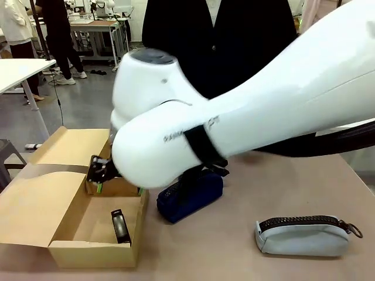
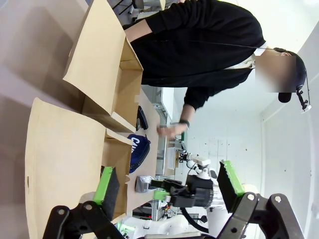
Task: Place items inside the box.
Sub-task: Pick up a Pencil pouch or Stapler and place it inside the Mailer Box closest to the robot.
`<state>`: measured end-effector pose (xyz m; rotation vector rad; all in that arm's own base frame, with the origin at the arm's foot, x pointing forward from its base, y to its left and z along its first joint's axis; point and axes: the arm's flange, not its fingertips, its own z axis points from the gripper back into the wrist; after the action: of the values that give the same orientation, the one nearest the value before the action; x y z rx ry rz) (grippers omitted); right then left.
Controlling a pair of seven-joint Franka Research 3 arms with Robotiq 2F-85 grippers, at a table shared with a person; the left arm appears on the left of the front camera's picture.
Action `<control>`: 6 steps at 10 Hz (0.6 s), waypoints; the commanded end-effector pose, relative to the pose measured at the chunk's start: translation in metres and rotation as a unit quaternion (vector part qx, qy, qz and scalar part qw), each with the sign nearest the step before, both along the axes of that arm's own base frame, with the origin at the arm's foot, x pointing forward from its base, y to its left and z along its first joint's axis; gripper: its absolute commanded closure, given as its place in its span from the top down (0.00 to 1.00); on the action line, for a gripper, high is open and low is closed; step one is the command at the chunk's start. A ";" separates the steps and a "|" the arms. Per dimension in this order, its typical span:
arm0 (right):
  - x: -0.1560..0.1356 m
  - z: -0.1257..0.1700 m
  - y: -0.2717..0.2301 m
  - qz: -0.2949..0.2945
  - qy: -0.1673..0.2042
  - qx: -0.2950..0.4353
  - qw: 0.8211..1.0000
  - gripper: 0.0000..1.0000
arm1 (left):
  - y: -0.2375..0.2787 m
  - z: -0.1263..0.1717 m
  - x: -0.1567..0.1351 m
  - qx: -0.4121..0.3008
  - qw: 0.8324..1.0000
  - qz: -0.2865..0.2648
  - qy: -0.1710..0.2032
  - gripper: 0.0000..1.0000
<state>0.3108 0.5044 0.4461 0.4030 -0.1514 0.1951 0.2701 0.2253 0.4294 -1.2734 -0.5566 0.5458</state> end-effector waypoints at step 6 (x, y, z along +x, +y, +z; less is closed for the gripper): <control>-0.036 0.031 -0.053 0.115 0.085 0.022 0.990 1.00 | 0.000 0.000 -0.001 0.001 1.000 -0.003 -0.013 1.00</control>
<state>0.2645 0.4520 0.4753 0.4864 0.0700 0.3524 0.2700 0.2252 0.4295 -1.2734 -0.5569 0.5456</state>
